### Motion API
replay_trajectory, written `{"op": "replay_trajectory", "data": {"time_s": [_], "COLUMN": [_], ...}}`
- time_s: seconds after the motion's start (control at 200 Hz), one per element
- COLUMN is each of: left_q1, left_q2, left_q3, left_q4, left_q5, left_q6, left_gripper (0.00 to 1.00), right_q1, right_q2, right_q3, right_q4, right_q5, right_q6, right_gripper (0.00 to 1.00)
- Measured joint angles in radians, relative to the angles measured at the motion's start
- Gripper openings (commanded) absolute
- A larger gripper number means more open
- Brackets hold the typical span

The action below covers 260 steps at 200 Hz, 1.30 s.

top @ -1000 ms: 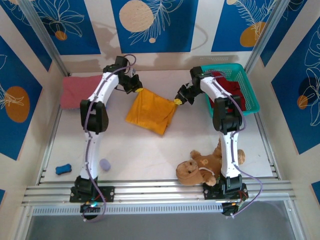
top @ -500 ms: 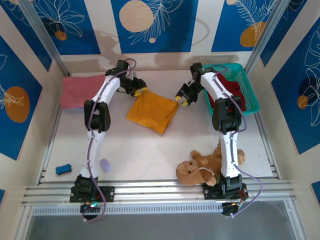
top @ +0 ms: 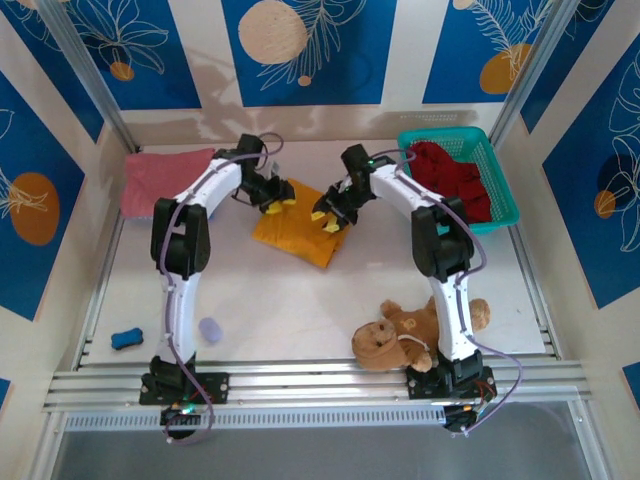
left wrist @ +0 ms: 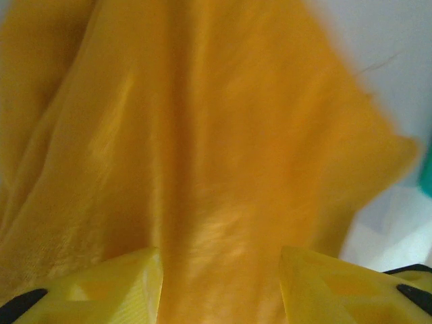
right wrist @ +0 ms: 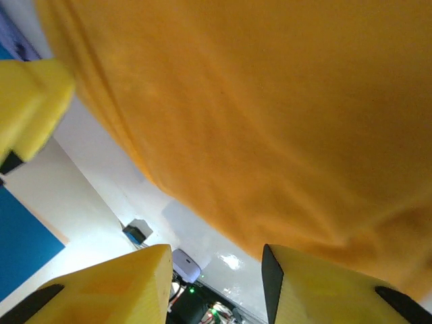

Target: Fold and stack the t-shirts

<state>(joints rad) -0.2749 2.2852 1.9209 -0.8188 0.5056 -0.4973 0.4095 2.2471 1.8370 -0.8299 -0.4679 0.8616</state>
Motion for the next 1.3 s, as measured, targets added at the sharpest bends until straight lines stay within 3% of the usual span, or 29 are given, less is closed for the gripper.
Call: {"op": "replay_trajectory", "data": {"time_s": [0.195,0.485,0.64,0.885,0.985,1.301], "left_q1": [0.002,-0.018,-0.056,-0.066,-0.066,-0.066], "left_q2": [-0.050,-0.298,-0.443,-0.514,-0.494,-0.402], "left_q3": [-0.200,-0.623,-0.785,-0.739,-0.682,-0.641], "left_q4": [0.088,0.266,0.296,0.251,0.240,0.227], "left_q5": [0.002,0.036,0.024,-0.036,-0.048,-0.055], "left_q6": [0.009,-0.064,-0.115,-0.104,-0.087,-0.069], "left_gripper": [0.38,0.40,0.41,0.45,0.45,0.45], "right_q1": [-0.019,-0.064,-0.053,-0.049,-0.041,0.003], "right_q2": [0.062,0.043,-0.055,-0.159,-0.127,0.011], "right_q3": [-0.040,-0.025,-0.023,0.031,0.047,0.046], "right_q4": [-0.031,-0.159,-0.229,-0.296,-0.310,-0.311], "right_q5": [0.020,0.064,0.117,0.266,0.323,0.360], "right_q6": [-0.018,-0.183,-0.262,-0.351,-0.388,-0.420], "right_gripper": [0.41,0.42,0.42,0.47,0.53,0.54]}}
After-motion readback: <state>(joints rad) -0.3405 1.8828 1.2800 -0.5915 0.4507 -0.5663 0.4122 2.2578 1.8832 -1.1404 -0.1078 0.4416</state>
